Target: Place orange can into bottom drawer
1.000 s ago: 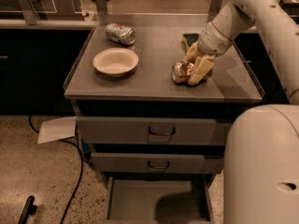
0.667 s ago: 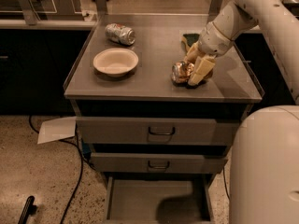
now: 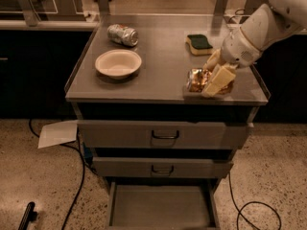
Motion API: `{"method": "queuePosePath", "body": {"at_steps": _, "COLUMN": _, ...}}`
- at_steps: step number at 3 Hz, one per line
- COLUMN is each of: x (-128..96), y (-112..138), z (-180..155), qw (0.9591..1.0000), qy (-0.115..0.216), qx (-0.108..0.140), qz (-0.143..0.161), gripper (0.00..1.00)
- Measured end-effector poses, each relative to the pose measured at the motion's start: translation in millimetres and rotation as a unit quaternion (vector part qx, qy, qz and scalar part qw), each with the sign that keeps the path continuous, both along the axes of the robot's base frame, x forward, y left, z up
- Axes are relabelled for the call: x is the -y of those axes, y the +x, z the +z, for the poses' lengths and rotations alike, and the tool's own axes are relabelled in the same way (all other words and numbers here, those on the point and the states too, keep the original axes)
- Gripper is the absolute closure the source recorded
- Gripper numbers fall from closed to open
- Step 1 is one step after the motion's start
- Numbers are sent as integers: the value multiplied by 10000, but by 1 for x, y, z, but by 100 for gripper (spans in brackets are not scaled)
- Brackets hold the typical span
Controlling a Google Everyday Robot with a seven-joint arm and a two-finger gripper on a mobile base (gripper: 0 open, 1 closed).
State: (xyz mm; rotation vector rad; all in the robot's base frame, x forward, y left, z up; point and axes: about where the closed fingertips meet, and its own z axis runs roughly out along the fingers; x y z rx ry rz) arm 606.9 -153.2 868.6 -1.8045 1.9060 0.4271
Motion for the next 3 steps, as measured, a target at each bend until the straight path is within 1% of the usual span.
{"method": "queuePosePath", "body": {"at_steps": 1, "x": 4, "y": -38, "z": 26, "qw": 9964, "qy": 350, "qx": 336, "qz": -701, "gripper": 100}}
{"method": "queuePosePath", "body": {"at_steps": 2, "x": 6, "y": -71, "z": 22, "qw": 9873, "qy": 652, "qx": 520, "qz": -1349, "gripper": 100}}
{"method": "queuePosePath", "body": {"at_steps": 3, "x": 10, "y": -74, "z": -7, "qw": 9855, "qy": 608, "qx": 458, "qz": -1517, "gripper": 100}}
